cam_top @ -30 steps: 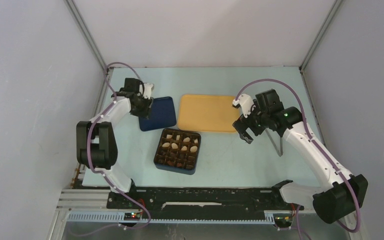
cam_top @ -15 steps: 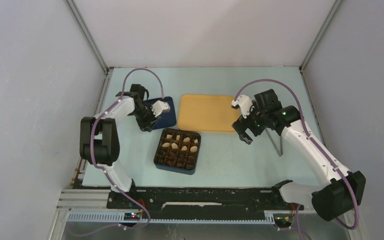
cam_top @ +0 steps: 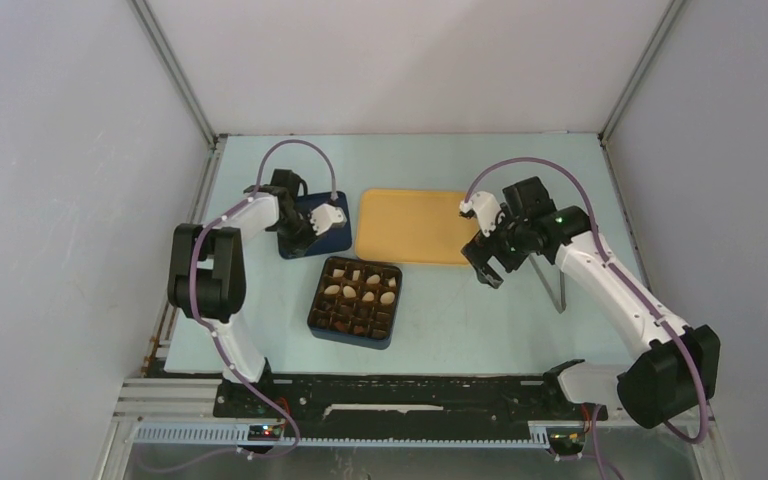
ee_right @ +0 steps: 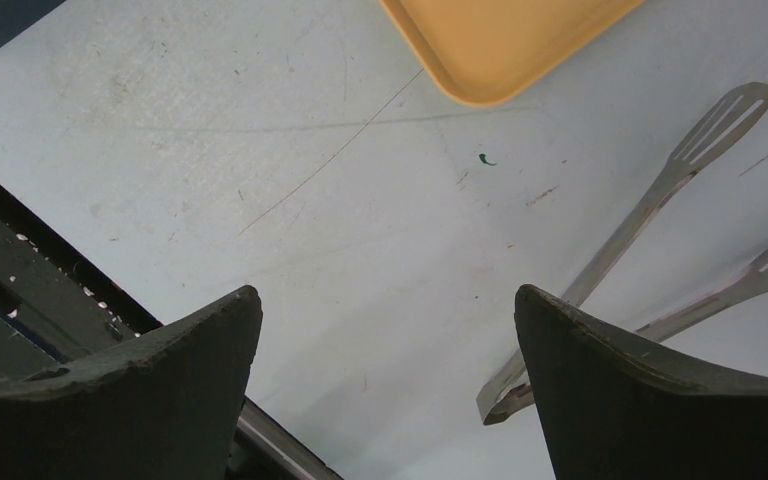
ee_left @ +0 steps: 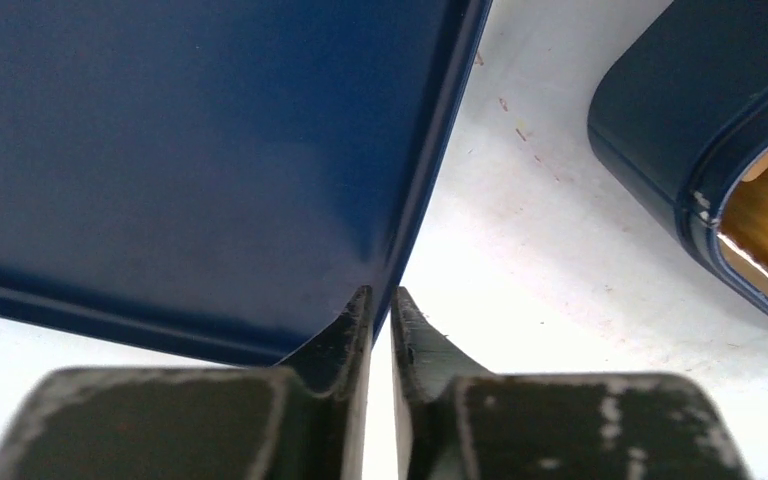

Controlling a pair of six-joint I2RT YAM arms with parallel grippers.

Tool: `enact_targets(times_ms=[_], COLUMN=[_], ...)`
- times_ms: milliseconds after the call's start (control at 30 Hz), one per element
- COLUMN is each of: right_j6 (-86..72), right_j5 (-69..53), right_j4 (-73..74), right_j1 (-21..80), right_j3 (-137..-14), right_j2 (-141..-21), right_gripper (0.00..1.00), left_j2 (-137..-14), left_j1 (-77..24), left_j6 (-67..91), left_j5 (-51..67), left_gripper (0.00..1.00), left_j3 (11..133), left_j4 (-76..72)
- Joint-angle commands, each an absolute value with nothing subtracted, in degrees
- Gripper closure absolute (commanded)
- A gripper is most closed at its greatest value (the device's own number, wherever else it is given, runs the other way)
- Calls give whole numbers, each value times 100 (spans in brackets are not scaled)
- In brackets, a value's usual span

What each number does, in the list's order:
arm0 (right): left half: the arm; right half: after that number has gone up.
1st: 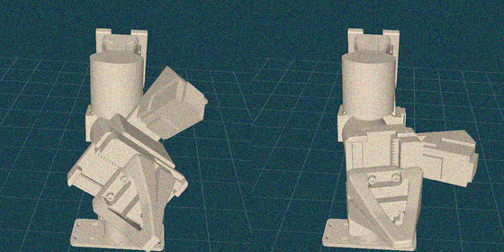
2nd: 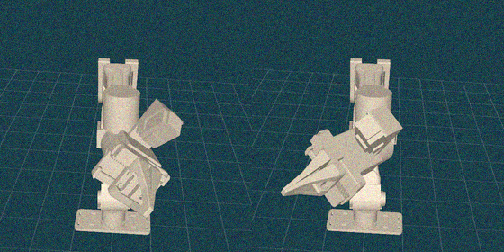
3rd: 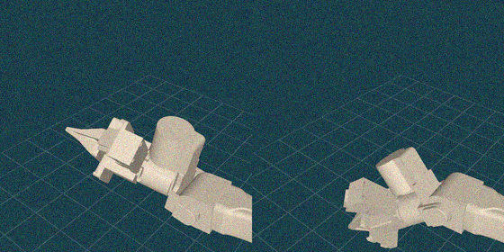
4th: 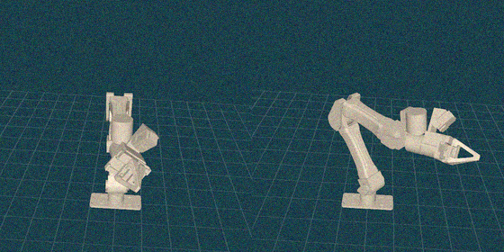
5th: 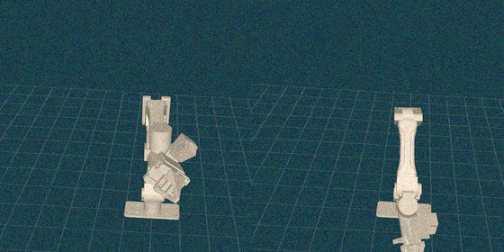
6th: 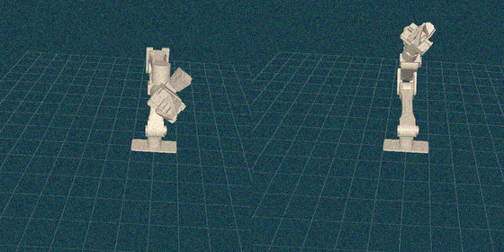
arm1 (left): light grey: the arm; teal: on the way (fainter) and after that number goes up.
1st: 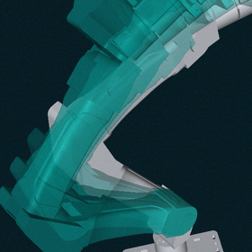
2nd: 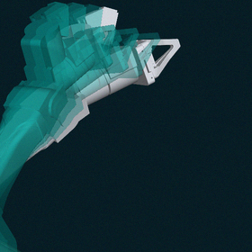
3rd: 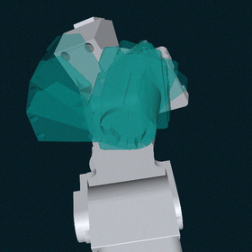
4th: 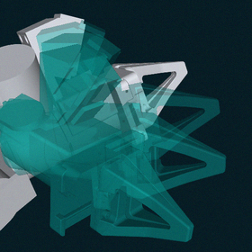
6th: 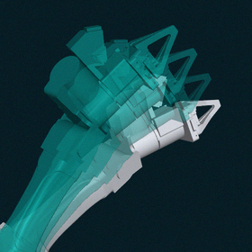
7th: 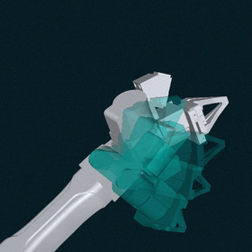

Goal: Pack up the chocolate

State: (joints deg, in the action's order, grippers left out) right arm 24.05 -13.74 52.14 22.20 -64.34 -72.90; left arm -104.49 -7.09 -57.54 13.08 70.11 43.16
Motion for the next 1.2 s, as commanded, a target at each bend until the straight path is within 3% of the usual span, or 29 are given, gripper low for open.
enact_targets(times_ms=[0, 633, 767, 967, 1167], right_j6=[2468, 2438, 2436, 2435, 2426], right_j5=[-1435, -1472, -1483, -1512, -1544], right_j4=[5125, 5173, 5183, 5179, 5147], right_j1=[2206, 2190, 2180, 2144, 2144], right_j3=[-6487, -6494, -6489, -6491, -6495], right_j2=[-7369, -7462, -7466, -7464, -7458], right_gripper=[1, 0, 0, 0, 0], left_j2=[-10436, -10927, -11003, -10704, -9845], left_j1=[-743, -825, -854, -949, -843], left_j6=[-5894, -5462, -5362, -5118, -4887], left_j5=[1222, 794, 700, 452, 307], left_gripper=[88, 83, 86, 99, 100], left_j3=[6941, 7534, 7617, 7307, 7276], left_j4=[4243, 5013, 5118, 4829, 4775])
